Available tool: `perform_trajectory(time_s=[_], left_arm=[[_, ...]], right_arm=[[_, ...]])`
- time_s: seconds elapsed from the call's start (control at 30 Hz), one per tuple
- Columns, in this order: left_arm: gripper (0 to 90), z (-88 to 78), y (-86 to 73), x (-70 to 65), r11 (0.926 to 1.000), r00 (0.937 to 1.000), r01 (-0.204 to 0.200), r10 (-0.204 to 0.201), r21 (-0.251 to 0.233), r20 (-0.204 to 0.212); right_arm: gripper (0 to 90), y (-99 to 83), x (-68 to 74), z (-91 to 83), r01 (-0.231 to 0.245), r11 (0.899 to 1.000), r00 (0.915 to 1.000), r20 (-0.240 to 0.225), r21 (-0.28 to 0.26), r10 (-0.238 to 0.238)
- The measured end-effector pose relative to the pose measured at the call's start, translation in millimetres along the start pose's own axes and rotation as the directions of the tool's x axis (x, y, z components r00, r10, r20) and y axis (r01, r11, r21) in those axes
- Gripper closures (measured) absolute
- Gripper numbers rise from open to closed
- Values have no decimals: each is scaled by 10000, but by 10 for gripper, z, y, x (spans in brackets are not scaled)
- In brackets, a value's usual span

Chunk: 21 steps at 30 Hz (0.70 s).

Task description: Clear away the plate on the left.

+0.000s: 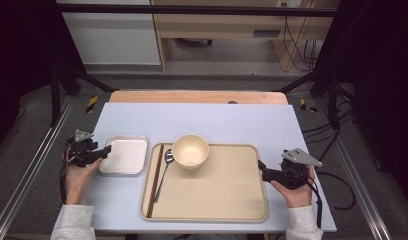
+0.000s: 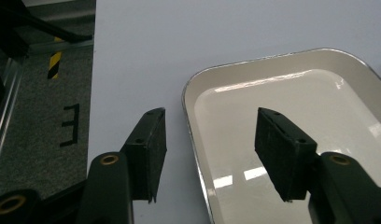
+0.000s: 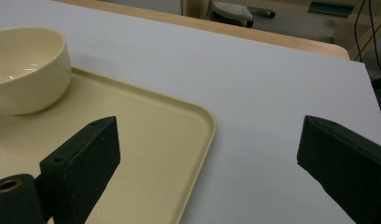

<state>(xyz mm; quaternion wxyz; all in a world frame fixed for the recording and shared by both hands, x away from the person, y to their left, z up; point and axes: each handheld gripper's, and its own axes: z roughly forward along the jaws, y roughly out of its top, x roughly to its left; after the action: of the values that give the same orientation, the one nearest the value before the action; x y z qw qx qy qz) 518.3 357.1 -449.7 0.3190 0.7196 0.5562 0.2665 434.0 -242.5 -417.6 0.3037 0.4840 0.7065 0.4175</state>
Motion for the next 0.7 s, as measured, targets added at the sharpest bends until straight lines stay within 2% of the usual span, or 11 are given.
perform_trajectory(time_s=[0.27,0.53,0.7], left_arm=[[501,84,-14,32,9996,9999,47,-44,281,-100],[592,158,-55,73,9958,9999,128,-134,910,65],[662,179,-67,82,9933,9994,229,-258,1133,247]], right_arm=[[64,-2,5,4,-9,10000,10000,12,6,9],[64,-5,10,13,29,10000,10000,-16,53,-28],[64,-5,9,9,37,10000,10000,-24,31,-37]])
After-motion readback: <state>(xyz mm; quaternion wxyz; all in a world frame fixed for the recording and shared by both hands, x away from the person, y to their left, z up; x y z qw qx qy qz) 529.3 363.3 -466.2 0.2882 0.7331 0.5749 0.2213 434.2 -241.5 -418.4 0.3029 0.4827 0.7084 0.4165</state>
